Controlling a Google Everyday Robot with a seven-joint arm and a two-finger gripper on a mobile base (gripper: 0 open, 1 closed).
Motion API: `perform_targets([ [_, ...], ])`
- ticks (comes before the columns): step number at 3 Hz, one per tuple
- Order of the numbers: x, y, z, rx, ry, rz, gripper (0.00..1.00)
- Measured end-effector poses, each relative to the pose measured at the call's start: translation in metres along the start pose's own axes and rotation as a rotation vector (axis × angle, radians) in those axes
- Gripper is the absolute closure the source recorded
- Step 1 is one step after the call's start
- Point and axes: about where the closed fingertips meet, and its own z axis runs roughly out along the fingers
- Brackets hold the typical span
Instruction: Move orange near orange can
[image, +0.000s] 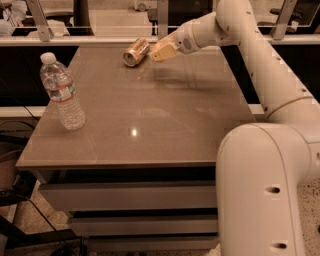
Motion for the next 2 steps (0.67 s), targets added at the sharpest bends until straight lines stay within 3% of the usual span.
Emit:
perform_targets([
  [2, 0.011, -0.008, 0.042, -0.009, 0.001, 0.024, 1.00],
])
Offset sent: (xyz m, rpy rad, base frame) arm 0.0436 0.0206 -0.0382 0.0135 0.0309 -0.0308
